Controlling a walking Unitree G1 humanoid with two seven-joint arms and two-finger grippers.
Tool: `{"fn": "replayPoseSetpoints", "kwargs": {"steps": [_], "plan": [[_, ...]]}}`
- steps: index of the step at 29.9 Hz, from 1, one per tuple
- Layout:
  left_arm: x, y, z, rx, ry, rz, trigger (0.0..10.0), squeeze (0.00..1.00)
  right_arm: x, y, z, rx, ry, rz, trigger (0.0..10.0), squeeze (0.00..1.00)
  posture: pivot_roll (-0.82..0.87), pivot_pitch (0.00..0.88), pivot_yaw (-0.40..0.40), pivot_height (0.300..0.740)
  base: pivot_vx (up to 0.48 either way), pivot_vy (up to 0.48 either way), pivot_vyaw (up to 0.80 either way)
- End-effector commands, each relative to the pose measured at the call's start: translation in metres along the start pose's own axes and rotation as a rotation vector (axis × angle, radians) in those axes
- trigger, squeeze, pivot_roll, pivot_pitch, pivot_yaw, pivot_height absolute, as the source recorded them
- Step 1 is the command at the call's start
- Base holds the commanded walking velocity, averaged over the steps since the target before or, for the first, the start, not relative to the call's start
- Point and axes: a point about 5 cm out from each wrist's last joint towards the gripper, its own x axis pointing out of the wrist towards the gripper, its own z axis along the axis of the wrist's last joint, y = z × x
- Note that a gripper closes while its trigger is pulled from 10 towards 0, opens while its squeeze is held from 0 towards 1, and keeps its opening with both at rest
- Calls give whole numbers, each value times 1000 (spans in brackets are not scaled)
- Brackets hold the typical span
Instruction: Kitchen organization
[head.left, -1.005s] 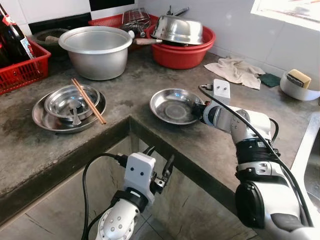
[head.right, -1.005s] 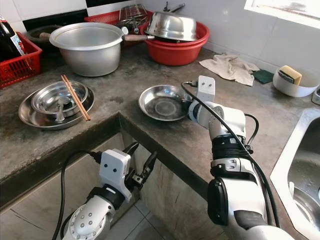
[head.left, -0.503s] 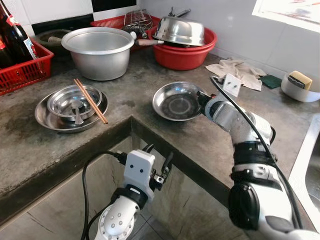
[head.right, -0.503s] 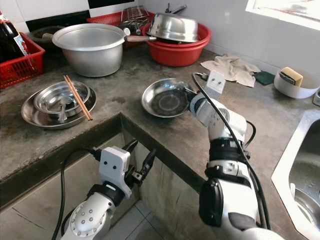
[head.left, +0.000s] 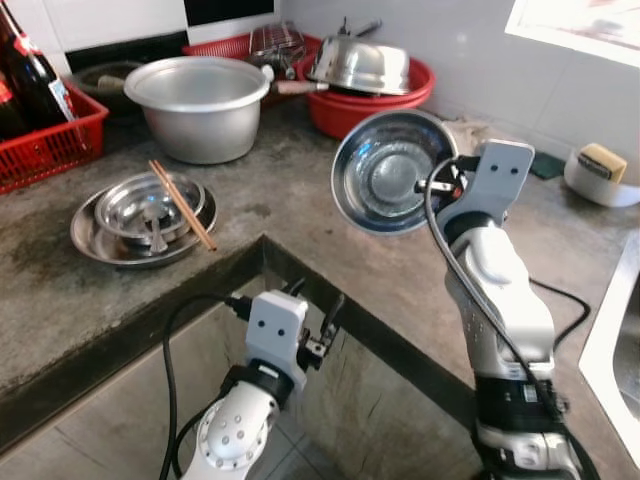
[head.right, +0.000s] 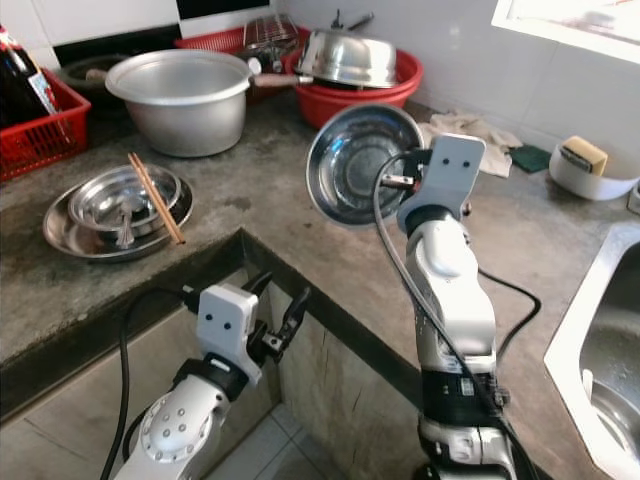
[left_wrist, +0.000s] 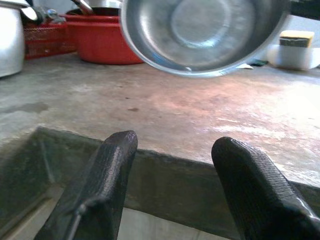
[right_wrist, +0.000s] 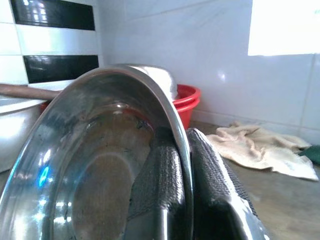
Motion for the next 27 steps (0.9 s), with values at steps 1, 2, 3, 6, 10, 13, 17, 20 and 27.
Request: {"fn": "replayPoseSetpoints", "kwargs": {"steps": [1,2,3,6,10,13,17,20,27], "plan": [[1,-1,2,-3,-15,-12,10000,0,-7,-3,9,-50,-61,-21,0,0,173,67,-58,740,0,0,0],[2,-1,2,-4,-16,-12,10000,0,-12,-5,7,-76,-67,-40,0,0,170,64,-55,740,0,0,0],[2,-1,2,-5,-16,-13,10000,0,-15,-7,6,-94,-70,-51,0,0,168,64,-53,740,0,0,0],[2,-2,2,-6,-17,-16,10000,0,-23,-10,5,-99,-76,-70,0,0,165,64,-45,740,0,0,0],[4,-3,3,-16,-22,-30,10000,0,-36,-13,0,-133,-61,-93,0,0,162,62,-41,740,0,0,-173],[5,-2,3,-15,-23,-32,10000,0,-38,-12,-1,-134,-56,-94,0,0,162,58,-39,740,0,207,-731],[5,-4,2,-17,-20,-43,10000,0,-42,-12,-4,-140,-48,-94,0,0,163,51,-38,740,0,476,-750],[5,-4,2,-15,-20,-51,10000,0,-42,-12,-5,-142,-44,-96,0,0,162,49,-36,740,0,477,-750],[5,-2,1,11,-16,-56,10000,0,-42,-13,-7,-146,-37,-101,0,0,162,48,-31,740,0,69,-751]]}}
